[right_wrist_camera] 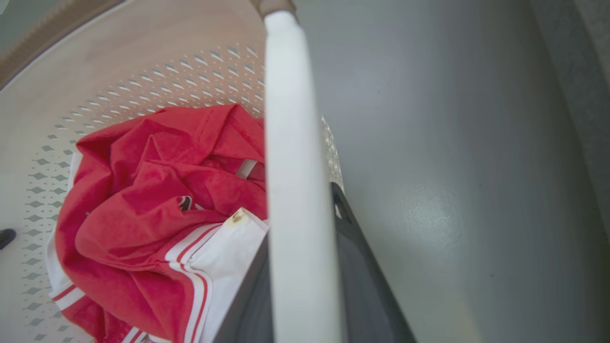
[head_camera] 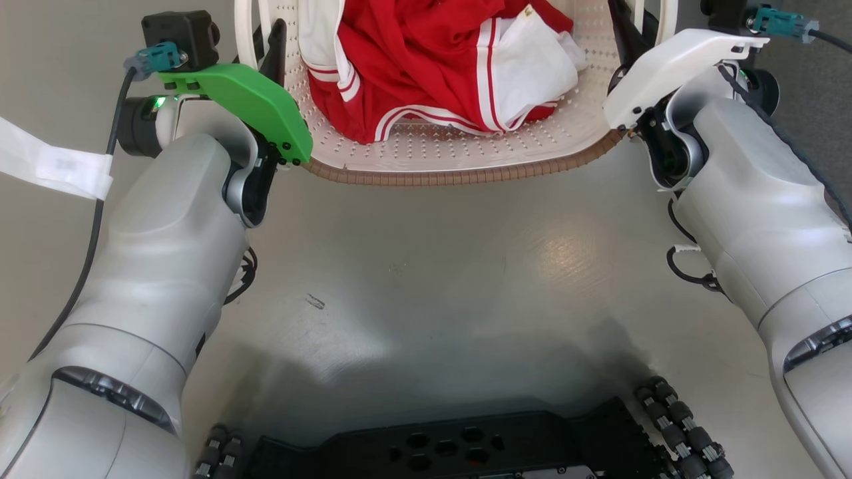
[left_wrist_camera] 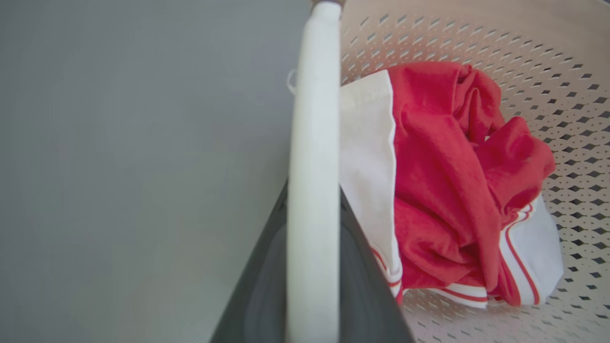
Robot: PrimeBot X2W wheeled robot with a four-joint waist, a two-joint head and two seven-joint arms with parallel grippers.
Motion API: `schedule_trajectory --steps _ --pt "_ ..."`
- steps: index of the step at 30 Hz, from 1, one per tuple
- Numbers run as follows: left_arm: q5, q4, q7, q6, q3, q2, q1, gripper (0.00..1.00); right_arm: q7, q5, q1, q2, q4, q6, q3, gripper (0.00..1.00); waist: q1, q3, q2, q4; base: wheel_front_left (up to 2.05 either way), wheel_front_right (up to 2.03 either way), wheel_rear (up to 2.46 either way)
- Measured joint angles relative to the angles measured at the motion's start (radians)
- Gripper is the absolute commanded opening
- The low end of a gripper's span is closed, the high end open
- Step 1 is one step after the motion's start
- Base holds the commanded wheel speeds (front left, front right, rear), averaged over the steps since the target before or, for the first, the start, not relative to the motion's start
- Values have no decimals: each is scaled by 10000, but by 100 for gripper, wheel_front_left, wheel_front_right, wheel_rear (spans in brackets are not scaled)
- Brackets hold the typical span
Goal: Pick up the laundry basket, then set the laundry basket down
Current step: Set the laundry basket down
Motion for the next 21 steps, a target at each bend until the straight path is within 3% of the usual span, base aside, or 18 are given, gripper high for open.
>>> schedule_trajectory --steps 21 --pt "491 -297 -54 -56 418 15 -165 0 0 -782 93 -86 -723 -263 -855 0 -1 556 0 39 0 0 0"
